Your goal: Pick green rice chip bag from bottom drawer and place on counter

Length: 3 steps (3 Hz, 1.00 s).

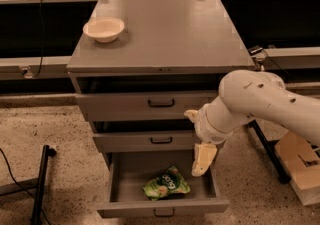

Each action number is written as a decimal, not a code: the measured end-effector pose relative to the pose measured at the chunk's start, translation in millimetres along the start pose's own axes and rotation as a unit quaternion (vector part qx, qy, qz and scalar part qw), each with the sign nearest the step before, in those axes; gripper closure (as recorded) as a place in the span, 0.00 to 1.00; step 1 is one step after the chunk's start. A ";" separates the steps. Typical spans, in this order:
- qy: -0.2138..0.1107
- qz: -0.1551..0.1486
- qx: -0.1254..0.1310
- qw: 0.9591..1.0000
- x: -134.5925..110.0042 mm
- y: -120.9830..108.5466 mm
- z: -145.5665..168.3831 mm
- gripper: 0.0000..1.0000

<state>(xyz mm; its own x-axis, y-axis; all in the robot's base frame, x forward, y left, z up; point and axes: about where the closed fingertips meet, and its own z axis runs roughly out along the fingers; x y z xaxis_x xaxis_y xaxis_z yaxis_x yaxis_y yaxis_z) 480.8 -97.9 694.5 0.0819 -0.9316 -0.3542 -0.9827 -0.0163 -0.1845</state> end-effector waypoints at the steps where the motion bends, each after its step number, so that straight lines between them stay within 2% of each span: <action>1: -0.019 0.002 0.002 1.000 20.9 11.6 48.0 0.00; 2: -0.026 0.004 0.021 0.999 20.0 1.8 52.9 0.00; 3: -0.031 -0.001 -0.008 0.999 17.8 6.0 58.8 0.00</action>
Offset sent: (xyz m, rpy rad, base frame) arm -0.0025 -0.0018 -0.0478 0.0331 0.0031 0.0026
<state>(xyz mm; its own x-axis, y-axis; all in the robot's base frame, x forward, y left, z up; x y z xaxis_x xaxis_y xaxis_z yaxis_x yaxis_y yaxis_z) 486.1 -93.2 633.2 0.0938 -0.9073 -0.4099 -0.9849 -0.0245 -0.1712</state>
